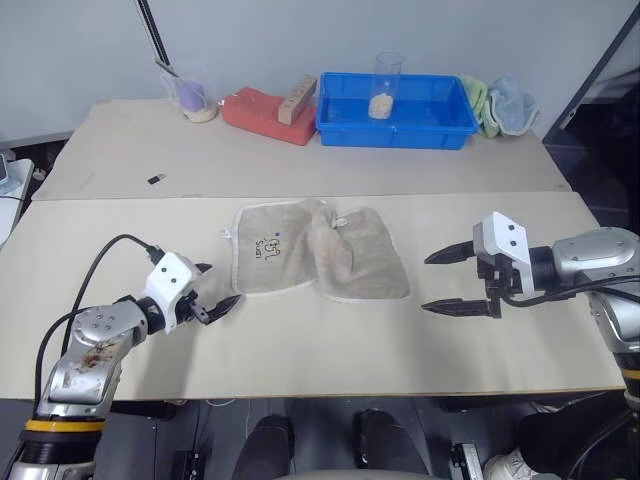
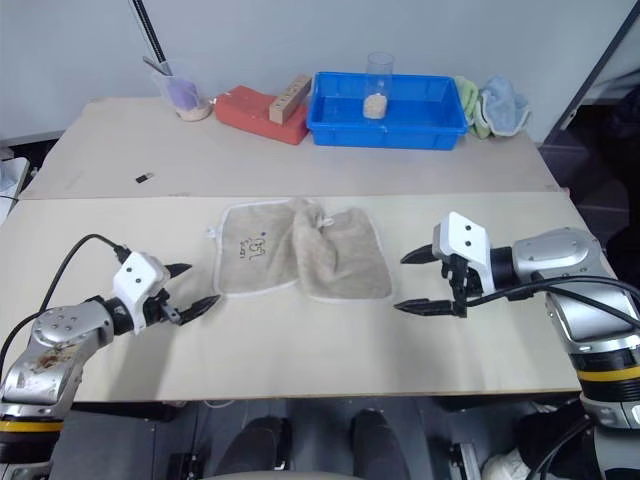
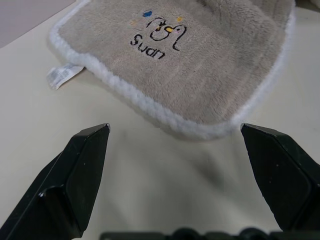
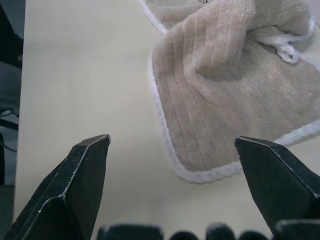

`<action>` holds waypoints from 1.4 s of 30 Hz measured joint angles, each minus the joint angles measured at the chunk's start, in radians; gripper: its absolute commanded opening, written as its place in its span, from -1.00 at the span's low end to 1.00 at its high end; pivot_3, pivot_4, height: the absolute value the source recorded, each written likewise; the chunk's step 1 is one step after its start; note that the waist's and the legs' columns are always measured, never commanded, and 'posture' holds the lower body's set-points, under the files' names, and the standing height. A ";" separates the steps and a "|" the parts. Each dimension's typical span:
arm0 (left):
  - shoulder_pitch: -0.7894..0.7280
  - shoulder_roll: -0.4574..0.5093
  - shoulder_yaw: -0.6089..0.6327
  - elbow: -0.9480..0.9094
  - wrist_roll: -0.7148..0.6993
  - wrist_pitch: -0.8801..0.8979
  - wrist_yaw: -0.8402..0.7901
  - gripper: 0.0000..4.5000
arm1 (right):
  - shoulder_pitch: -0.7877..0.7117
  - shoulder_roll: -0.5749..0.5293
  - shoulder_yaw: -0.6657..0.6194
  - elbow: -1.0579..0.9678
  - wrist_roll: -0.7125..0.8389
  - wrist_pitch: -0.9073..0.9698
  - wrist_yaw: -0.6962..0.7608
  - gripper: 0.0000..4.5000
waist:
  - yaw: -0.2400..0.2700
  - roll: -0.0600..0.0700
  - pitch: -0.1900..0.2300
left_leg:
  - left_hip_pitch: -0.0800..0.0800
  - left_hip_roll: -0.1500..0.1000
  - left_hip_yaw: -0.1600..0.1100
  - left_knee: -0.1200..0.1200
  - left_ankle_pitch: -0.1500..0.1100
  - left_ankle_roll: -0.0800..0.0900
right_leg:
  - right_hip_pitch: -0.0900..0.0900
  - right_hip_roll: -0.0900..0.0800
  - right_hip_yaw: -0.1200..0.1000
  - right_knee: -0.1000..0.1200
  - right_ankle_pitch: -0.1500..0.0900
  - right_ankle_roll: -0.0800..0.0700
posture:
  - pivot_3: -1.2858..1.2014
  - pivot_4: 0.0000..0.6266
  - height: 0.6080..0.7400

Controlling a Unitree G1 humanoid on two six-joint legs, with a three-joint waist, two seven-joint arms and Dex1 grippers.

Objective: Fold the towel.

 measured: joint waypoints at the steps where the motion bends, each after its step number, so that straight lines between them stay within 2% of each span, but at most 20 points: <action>1: -0.024 -0.009 -0.017 0.026 0.008 -0.013 -0.007 1.00 | 0.005 0.001 -0.002 -0.011 0.001 0.010 -0.010 0.96 | 0.000 0.000 0.000 | 0.000 0.000 0.000 0.000 0.000 0.000 | 0.000 0.000 0.000 0.000 0.000 0.000 | 0.03 -0.52 1.00; 2: -0.044 -0.019 -0.035 0.050 0.014 -0.022 -0.012 1.00 | 0.009 0.004 -0.003 -0.022 0.002 0.019 -0.020 0.96 | 0.001 0.000 0.000 | 0.000 0.000 0.000 0.001 0.000 0.000 | 0.000 0.000 0.000 0.000 0.000 0.000 | 0.03 -0.52 1.00; 5: -0.099 -0.051 -0.094 0.126 0.039 -0.056 -0.030 0.63 | 0.035 0.014 -0.004 -0.052 0.011 0.034 -0.046 1.00 | 0.002 0.000 0.000 | -0.001 -0.001 0.000 0.002 0.000 0.000 | 0.000 0.000 0.000 0.000 0.000 0.001 | 0.03 -0.52 1.00; 13: -0.145 -0.070 -0.148 0.209 0.076 -0.149 -0.052 -0.98 | 0.060 0.045 0.001 -0.071 0.018 0.037 -0.100 1.00 | 0.001 0.000 0.000 | 0.000 -0.001 0.000 0.004 0.000 0.000 | 0.001 0.001 0.000 0.002 0.000 0.001 | 0.03 -0.52 1.00; 18: -0.145 -0.070 -0.143 0.212 0.073 -0.144 -0.056 -0.98 | 0.065 0.052 0.061 -0.054 -0.055 -0.043 -0.123 1.00 | -0.001 0.000 0.000 | 0.000 -0.001 0.001 0.005 0.000 0.000 | 0.001 0.002 0.000 0.004 0.000 0.001 | 0.03 -0.52 1.00; 27: -0.073 -0.030 -0.071 0.154 0.023 -0.077 -0.069 -0.98 | 0.024 0.205 0.211 0.166 -0.210 -0.234 -0.175 1.00 | -0.010 0.000 0.000 | 0.000 -0.001 0.000 0.006 0.000 0.000 | -0.001 0.002 0.000 0.007 0.000 0.001 | 0.03 -0.52 1.00; 30: -0.047 -0.020 -0.054 0.133 0.020 -0.067 -0.068 -1.00 | 0.001 0.224 0.225 0.237 -0.228 -0.263 -0.170 0.63 | -0.006 0.000 0.000 | 0.000 -0.001 0.000 0.007 0.000 0.000 | 0.000 0.001 0.000 0.007 0.000 0.001 | 0.03 -0.52 1.00; 41: -0.008 -0.004 -0.028 0.093 0.007 -0.037 -0.070 -1.00 | -0.075 0.247 0.222 0.360 -0.236 -0.261 -0.151 -0.99 | -0.002 0.000 0.000 | 0.000 0.000 0.000 0.008 0.000 0.000 | 0.000 0.001 0.000 0.007 0.000 0.001 | 0.03 -0.52 1.00; 42: -0.008 -0.003 -0.027 0.093 0.007 -0.037 -0.071 -1.00 | -0.078 0.247 0.222 0.364 -0.236 -0.261 -0.150 -0.99 | -0.002 0.000 0.000 | 0.000 0.000 0.000 0.008 0.000 0.000 | 0.000 0.001 0.000 0.007 0.000 0.001 | 0.03 -0.52 1.00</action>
